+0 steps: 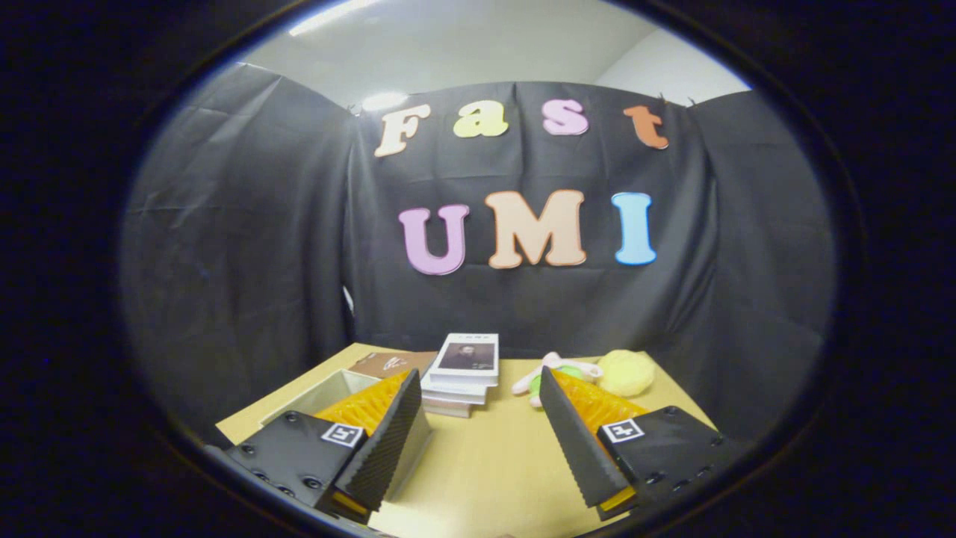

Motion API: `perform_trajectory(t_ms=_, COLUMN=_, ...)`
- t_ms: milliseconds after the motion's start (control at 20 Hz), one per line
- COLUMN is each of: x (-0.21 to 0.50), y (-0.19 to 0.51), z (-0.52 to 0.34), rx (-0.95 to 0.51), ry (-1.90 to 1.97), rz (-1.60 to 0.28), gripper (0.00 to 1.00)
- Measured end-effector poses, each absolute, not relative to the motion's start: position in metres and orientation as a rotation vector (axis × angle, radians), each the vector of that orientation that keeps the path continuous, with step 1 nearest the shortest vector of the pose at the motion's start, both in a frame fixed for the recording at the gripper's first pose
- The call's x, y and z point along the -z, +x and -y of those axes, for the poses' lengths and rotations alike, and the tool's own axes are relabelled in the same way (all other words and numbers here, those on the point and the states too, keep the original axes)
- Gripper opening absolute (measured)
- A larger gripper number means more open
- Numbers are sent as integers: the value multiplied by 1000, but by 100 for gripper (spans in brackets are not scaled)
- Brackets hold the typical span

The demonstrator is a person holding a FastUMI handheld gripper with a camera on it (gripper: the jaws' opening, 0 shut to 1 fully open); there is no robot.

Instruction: Open the storage box then place both shoes into the box .Put the left shoe in first, then the right shoe, with the right side of both shoes facing outward in a uniform manner.

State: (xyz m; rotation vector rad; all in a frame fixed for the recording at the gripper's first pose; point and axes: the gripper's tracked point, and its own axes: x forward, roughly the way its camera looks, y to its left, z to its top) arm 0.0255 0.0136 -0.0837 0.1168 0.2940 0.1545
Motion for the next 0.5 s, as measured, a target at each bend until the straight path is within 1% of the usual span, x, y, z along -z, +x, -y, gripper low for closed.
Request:
perform_trajectory(t_ms=250, x=82, y=15, z=33, rx=-99, ry=94, rz=-245, gripper=99)
perform_trajectory(t_ms=500, x=79, y=9, z=57, rx=-78, ry=99, rz=-209, gripper=100)
